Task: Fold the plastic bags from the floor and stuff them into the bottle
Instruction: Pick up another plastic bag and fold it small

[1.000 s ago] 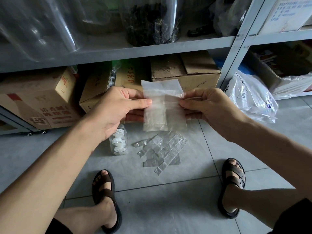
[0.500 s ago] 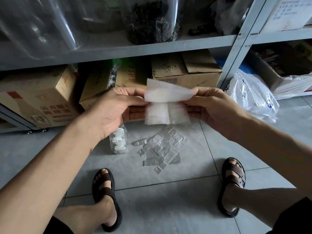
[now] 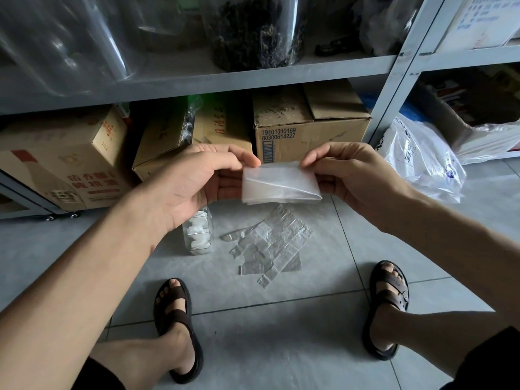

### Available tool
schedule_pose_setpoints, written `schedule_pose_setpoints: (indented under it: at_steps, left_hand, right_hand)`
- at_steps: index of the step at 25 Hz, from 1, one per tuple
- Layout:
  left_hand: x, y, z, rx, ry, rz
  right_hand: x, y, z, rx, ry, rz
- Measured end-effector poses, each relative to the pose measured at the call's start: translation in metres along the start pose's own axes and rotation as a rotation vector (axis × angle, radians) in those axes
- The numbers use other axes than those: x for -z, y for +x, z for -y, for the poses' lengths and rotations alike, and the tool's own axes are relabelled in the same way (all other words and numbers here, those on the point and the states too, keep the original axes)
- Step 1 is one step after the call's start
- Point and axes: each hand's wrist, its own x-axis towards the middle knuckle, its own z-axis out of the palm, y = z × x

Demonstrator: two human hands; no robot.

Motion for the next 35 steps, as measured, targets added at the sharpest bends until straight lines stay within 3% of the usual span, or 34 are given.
schedule_pose_setpoints:
  at_steps: [5, 12, 21, 27, 35]
  left_hand:
    - [-0.001, -0.001, 0.0, 0.064, -0.014, 0.04]
    - [-0.004, 0.002, 0.008, 0.024, 0.048, 0.034]
    - [-0.008, 0.002, 0.016, -0.174, 0.258, -0.049]
    - [-0.004, 0.002, 0.017, -0.209, 0.251, -0.086]
    - [-0.002, 0.001, 0.015, -0.224, 0.314, 0.005]
  right_hand:
    - [0.001, 0.001, -0.002, 0.022, -0.04, 0.017]
    - [-0.001, 0.0, -0.004, 0.037, -0.103, 0.009]
    - [-0.011, -0.008, -0.005, 0.109, -0.309, 0.106]
    - [-0.008, -0.003, -0.006, 0.106, -0.324, 0.051]
    - [-0.012, -0.006, -0.006, 0.124, -0.346, 0.114]
